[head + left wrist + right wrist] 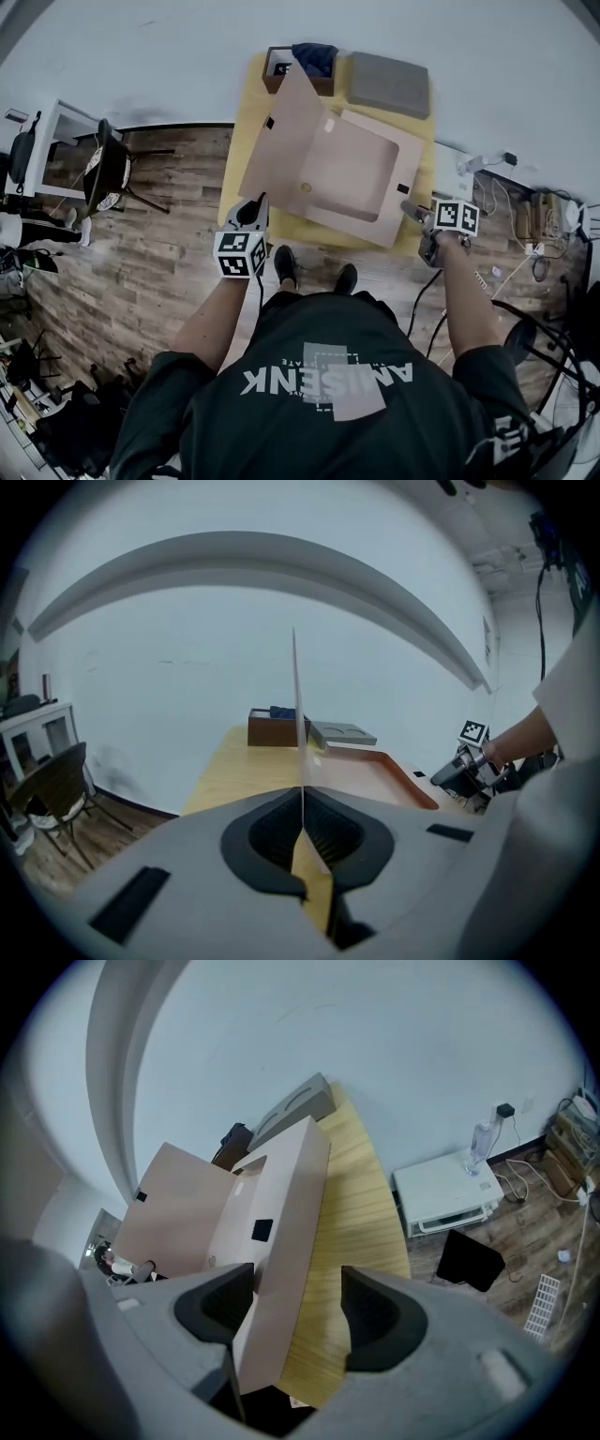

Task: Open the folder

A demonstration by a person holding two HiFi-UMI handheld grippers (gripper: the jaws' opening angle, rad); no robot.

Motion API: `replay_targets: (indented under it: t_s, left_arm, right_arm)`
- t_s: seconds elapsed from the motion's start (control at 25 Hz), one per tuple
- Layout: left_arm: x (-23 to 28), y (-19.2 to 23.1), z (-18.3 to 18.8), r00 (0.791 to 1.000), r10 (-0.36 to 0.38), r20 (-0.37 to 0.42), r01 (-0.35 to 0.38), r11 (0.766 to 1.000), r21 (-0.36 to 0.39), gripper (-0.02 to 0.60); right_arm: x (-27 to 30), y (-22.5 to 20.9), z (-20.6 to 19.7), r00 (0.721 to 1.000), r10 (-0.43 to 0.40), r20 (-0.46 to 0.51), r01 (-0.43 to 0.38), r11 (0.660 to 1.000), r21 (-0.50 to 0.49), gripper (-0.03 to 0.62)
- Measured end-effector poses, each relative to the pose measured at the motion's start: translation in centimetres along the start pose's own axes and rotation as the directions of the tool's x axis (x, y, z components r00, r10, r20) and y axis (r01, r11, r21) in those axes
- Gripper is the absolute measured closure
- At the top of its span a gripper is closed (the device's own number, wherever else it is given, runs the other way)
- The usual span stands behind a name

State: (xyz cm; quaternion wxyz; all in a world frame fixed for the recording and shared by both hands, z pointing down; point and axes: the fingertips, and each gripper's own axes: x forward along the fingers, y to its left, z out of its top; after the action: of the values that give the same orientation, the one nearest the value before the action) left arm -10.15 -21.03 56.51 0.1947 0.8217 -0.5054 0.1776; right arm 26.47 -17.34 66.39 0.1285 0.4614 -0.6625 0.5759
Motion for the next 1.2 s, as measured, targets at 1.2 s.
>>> replay_targets:
  t_s: [1.2]
  left_arm:
    - [1.5, 10.3, -11.9, 0.916, 0.239, -0.321, -0.296, 0.945, -0.142, 0.404]
  right_arm:
    - [-0.6, 0.1, -0.7, 0.989, -0.145, 0.034, 0.146, 0.989, -0.033, 0.312]
